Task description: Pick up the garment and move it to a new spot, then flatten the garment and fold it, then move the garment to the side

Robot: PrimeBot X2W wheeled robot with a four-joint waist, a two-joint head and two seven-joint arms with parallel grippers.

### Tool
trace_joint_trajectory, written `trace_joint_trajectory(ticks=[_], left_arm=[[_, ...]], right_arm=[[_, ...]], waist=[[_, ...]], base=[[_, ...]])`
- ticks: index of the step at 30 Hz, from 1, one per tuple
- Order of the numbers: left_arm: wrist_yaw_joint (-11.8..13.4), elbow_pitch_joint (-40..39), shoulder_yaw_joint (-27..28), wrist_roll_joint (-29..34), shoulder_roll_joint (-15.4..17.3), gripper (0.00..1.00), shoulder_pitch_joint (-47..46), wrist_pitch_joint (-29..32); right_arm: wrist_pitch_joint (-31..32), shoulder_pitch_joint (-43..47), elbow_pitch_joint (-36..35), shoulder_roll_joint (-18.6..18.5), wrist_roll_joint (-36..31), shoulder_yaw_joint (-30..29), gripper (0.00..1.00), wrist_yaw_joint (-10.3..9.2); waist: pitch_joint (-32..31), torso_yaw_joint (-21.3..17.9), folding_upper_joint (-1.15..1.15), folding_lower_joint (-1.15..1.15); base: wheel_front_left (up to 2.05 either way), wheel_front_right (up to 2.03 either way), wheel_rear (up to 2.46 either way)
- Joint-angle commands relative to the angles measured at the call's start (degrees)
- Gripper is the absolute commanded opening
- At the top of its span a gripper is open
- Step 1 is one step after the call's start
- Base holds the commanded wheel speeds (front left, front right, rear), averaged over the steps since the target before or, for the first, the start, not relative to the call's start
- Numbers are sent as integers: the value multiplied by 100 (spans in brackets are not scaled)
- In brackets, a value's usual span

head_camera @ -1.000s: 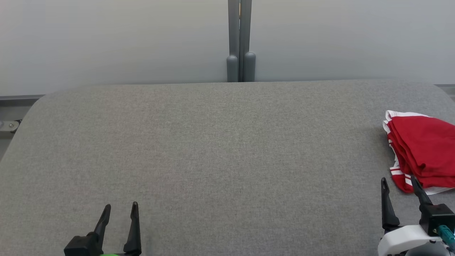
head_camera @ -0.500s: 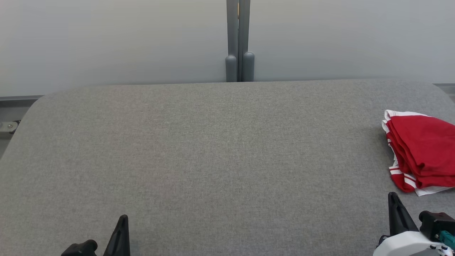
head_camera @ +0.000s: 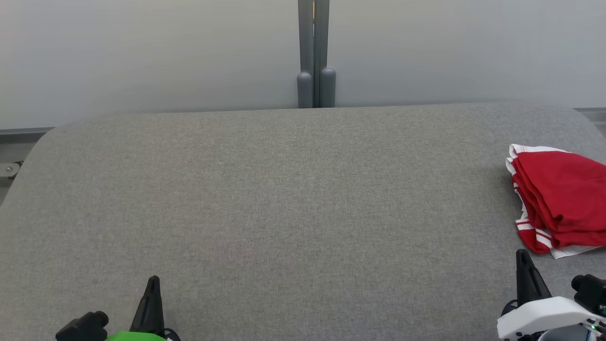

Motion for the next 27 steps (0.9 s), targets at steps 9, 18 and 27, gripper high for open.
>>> trace_joint_trajectory(ticks=[9, 18, 27], left_arm=[[-4, -126, 121, -859, 14, 0, -291, 208], [-5, -157, 198, -1529, 8, 0, -397, 386], [-6, -179, 260, -2084, 3, 0, -480, 532]], right_arm=[[216, -255, -103, -63, 1067, 52, 0, -2], [402, -346, -98, -72, 1896, 90, 0, -2], [553, -413, -95, -80, 2570, 120, 0, -3]], waist=[[17, -31, 0, 0], [33, -61, 0, 0], [47, -88, 0, 0]], base=[[0, 0, 0], [0, 0, 0], [0, 0, 0]])
